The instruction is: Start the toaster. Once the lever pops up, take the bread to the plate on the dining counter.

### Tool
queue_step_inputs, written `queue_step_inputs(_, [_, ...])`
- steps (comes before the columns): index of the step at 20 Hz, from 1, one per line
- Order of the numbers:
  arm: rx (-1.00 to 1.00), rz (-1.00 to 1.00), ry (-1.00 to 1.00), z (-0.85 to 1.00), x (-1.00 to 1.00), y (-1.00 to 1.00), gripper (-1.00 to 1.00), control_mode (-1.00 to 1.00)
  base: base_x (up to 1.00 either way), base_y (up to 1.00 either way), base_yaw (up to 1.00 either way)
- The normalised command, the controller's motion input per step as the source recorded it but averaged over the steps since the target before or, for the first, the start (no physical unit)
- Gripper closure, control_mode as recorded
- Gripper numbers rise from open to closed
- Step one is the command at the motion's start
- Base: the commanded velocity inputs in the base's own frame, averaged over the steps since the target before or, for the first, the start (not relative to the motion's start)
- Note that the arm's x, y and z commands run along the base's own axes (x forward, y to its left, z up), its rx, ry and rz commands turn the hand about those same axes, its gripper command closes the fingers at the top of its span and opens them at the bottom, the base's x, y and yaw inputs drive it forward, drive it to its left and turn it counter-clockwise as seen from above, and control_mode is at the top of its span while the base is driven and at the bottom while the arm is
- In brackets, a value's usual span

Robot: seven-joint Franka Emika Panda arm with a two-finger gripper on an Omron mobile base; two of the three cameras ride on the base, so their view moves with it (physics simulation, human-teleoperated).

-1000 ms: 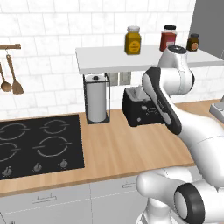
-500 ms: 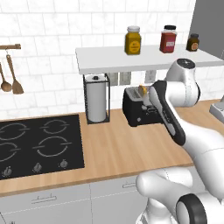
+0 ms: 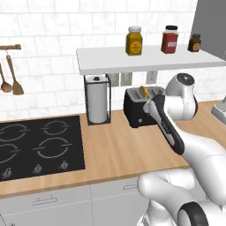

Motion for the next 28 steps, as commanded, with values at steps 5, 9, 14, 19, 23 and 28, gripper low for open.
queue_step_inputs(5, [0.00,0.00,0.00,-0.15,0.49,0.00,-1.00,-1.00,0.00,0.00,0.00])
queue_step_inputs(9, [0.00,0.00,0.00,-0.16,0.45,-0.02,-1.00,-1.00,0.00,0.00,0.00])
queue_step_inputs(14, [0.00,0.00,0.00,-0.32,0.19,-0.07,-1.00,-1.00,0.00,0.00,0.00])
queue_step_inputs(19, [0.00,0.00,0.00,-0.45,0.00,-0.06,-1.00,-1.00,0.00,0.00,0.00])
queue_step_inputs(23, [0.00,0.00,0.00,-0.20,0.09,0.00,-1.00,-1.00,0.00,0.00,0.00])
queue_step_inputs(28, [0.00,0.00,0.00,-0.06,0.25,-0.02,-1.00,-1.00,0.00,0.00,0.00])
